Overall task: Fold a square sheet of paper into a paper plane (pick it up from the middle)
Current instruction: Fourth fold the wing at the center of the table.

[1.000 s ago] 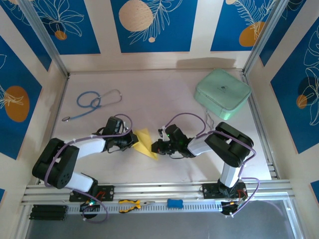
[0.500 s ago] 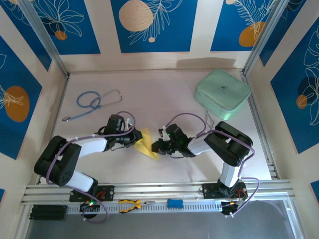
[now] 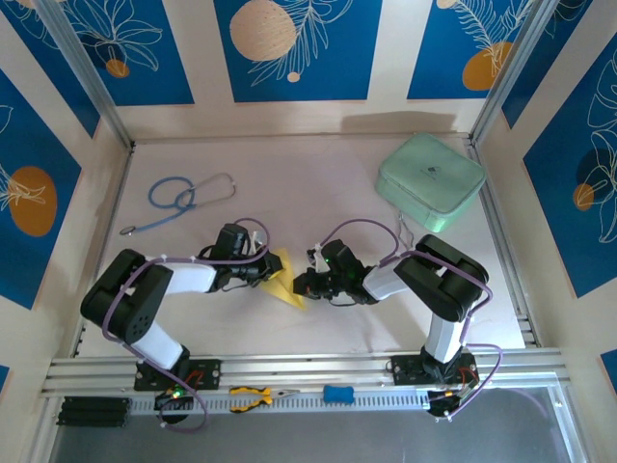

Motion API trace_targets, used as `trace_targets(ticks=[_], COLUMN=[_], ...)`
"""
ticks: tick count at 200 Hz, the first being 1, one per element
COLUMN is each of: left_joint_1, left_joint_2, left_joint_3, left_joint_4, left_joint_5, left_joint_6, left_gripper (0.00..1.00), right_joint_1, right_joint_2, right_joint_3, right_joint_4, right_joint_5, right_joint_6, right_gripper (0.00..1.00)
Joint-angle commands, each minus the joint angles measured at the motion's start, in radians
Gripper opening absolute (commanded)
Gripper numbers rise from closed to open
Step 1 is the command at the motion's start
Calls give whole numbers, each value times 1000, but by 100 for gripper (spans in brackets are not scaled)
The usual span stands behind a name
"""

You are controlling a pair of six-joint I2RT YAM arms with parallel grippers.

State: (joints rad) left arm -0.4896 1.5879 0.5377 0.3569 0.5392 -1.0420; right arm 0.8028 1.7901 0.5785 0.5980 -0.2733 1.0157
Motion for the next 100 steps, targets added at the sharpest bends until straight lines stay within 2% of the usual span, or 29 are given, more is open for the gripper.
trace_targets(ticks=[1, 100], left_joint_1=[-6, -6], left_joint_2=[16, 39], left_joint_3=[19, 33], left_joint_4=[-33, -46], left_joint_5=[-37, -47], left_joint_6=[8, 24], left_gripper=[1, 1], right_joint_1=[4, 10], right_joint_2=[35, 32], right_joint_3=[7, 26], right_joint_4=[-87, -138], right_joint_5=[-21, -14], right_joint_6=[5, -3], right_gripper=[3, 4])
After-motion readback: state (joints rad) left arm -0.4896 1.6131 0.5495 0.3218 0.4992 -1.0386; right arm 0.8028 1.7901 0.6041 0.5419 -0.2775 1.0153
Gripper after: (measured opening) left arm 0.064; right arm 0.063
